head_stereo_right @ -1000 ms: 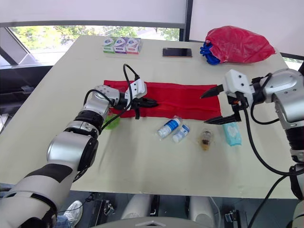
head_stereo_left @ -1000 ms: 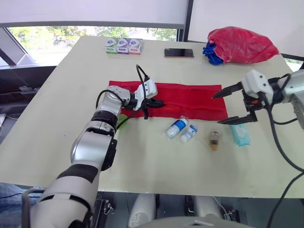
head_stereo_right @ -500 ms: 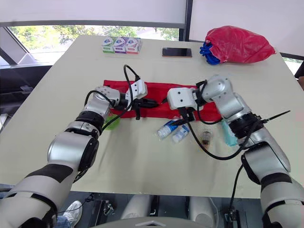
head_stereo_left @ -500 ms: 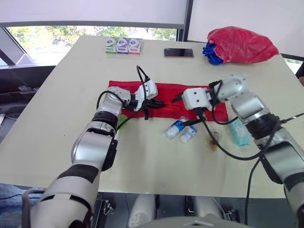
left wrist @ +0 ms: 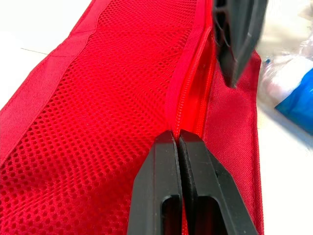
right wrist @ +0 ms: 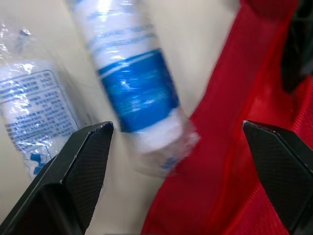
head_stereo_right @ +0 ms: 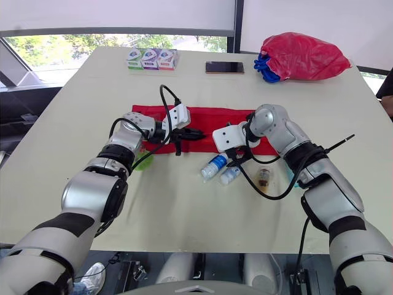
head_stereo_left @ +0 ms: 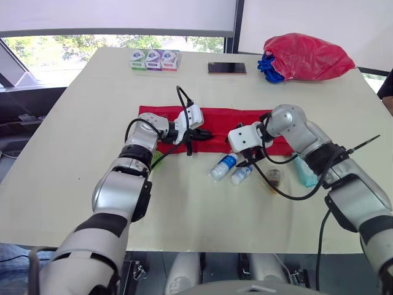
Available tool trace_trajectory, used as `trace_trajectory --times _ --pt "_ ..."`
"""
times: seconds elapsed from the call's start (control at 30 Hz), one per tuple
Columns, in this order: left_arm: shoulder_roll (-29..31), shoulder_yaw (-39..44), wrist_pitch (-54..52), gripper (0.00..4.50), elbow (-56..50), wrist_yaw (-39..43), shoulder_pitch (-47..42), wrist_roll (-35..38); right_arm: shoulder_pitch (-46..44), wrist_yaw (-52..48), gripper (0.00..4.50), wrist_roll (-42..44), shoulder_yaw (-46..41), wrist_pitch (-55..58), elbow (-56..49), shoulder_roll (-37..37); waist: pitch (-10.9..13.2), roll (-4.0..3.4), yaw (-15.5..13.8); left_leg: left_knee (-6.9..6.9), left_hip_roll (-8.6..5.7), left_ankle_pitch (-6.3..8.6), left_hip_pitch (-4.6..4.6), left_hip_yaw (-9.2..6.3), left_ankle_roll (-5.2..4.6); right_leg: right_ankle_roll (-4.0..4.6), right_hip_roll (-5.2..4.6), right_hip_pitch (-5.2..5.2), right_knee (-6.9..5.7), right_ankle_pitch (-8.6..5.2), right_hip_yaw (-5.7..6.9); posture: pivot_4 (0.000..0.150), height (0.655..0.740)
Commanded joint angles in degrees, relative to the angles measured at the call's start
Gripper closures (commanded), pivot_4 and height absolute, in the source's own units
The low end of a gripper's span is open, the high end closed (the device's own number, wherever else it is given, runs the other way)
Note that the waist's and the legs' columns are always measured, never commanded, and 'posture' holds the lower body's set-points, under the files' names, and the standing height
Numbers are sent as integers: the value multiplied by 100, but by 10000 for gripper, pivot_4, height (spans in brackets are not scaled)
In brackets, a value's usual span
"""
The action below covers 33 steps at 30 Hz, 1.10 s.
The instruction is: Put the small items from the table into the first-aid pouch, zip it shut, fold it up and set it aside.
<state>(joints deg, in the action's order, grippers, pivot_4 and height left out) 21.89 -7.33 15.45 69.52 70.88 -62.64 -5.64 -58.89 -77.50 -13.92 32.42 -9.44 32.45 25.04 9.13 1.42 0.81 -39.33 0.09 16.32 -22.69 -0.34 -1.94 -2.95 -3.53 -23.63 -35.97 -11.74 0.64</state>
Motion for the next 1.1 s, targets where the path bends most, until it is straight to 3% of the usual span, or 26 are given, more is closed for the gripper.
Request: trace_trajectory --times 0.03,0.17,0.37,0.47,0.63,0.87,1.1 --pt "-21 28 74 44250 -57 -21 -63 6 120 -109 0 51 -51 59 -186 -14 0 0 1 0 0 0 0 -2 0 0 0 0 0 0 0 1500 7400" --pt "-54 15 79 45000 -60 -27 -64 -2 193 -208 10947 85 -98 101 -294 10 0 0 -1 0 0 0 0 -4 0 0 0 0 -1 0 1 1500 7400" --pt "-101 12 81 45000 -67 -23 -53 0 379 -388 37999 193 -181 460 -602 67 0 0 -1 0 0 0 0 -4 0 0 0 0 -1 0 0 1500 7400" --pt "-116 20 75 45000 -68 -14 -54 7 441 -503 44687 359 -335 1111 -934 91 0 0 3 0 0 0 1 -4 0 0 0 0 -2 0 0 1500 7400" --pt "-150 73 12 45000 -104 19 -72 78 519 -584 44975 771 -773 2871 -1696 320 0 -1 -8 -1 0 0 -1 -6 -1 0 -2 0 -2 0 0 1500 7400" --pt "-194 212 -224 45000 -264 116 -99 291 717 479 44975 725 -1460 3847 -2196 750 0 0 -22 0 -1 1 -1 -8 -2 1 -3 0 -2 0 1 1500 7400" --pt "-430 296 -547 45000 -425 44 -146 428 1242 881 44975 657 -1421 5491 -3493 1312 -1 0 -22 1 -1 7 -5 -6 -12 0 -4 -1 1 0 0 1500 7400"
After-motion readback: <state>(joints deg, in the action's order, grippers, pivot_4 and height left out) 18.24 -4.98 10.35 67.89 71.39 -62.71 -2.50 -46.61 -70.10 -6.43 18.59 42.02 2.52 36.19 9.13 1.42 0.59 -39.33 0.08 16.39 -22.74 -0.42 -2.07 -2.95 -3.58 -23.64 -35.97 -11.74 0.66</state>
